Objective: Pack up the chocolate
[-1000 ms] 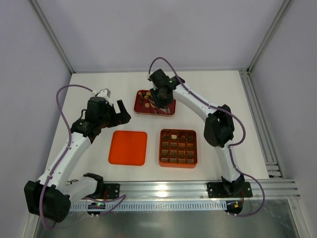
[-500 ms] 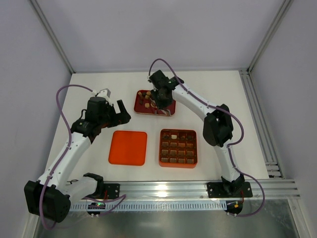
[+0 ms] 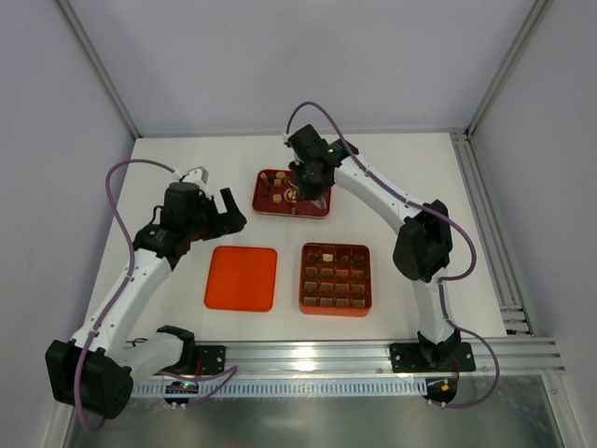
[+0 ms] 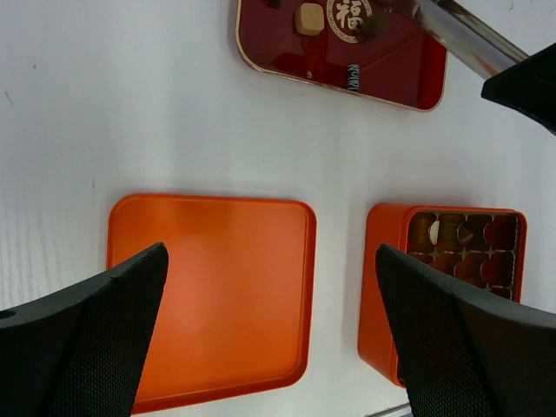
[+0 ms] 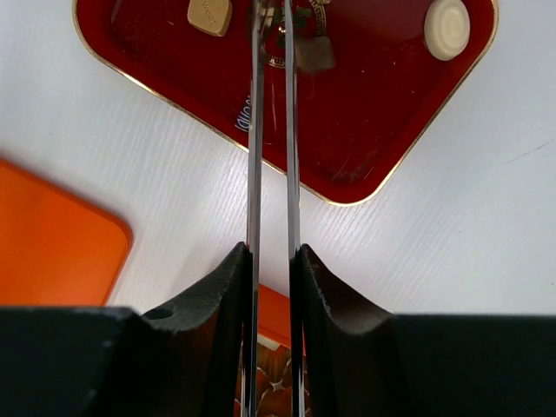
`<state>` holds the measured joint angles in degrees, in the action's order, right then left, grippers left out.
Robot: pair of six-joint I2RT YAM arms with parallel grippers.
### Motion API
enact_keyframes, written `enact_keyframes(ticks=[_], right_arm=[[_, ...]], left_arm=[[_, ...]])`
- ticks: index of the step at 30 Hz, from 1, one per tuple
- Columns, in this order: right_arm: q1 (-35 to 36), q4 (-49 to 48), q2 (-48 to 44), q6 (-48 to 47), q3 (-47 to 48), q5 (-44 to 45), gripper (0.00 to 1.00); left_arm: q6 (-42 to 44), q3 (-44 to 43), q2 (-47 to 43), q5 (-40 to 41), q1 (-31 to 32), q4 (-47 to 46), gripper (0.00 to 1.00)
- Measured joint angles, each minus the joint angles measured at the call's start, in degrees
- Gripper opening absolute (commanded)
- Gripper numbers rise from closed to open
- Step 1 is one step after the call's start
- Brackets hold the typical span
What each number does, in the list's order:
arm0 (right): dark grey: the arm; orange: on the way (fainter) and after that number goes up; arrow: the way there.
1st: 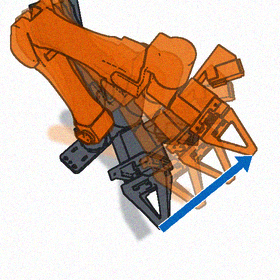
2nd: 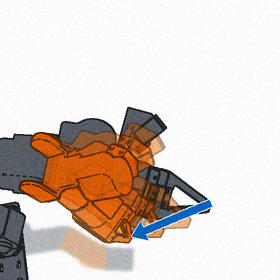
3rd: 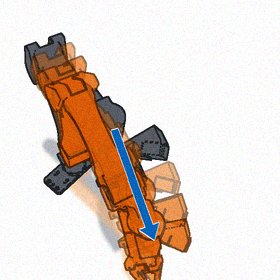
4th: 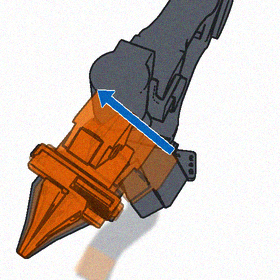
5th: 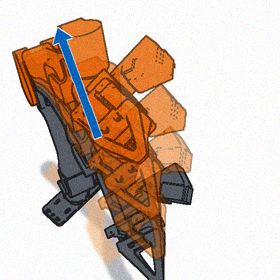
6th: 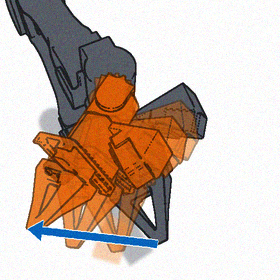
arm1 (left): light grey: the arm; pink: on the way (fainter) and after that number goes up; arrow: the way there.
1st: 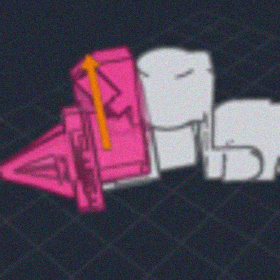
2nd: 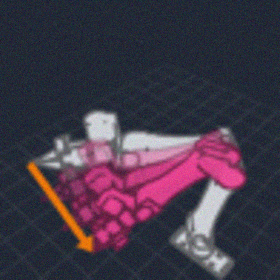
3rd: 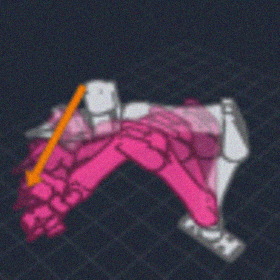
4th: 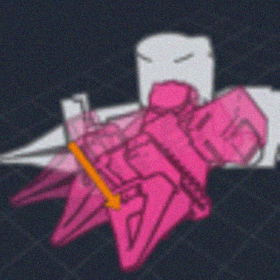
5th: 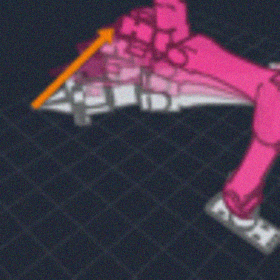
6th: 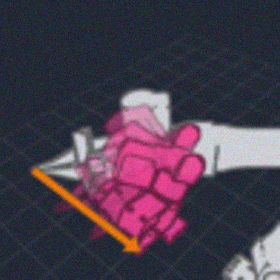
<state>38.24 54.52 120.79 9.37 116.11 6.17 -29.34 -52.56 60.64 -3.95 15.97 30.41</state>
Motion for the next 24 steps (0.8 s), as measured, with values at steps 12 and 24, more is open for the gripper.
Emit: enact_keyframes(ticks=[12,24], right_arm=[[-0.48,-0.46,-3.30,0.02,-3.65,0.35,0.34],[-1.14,-0.46,-11.28,0.04,-13.70,2.71,0.39]], left_arm=[[0.00,0.00,0.00,0.00,0.00,0.00,1.00],[0.00,0.00,0.00,-0.02,0.00,0.00,1.00]])
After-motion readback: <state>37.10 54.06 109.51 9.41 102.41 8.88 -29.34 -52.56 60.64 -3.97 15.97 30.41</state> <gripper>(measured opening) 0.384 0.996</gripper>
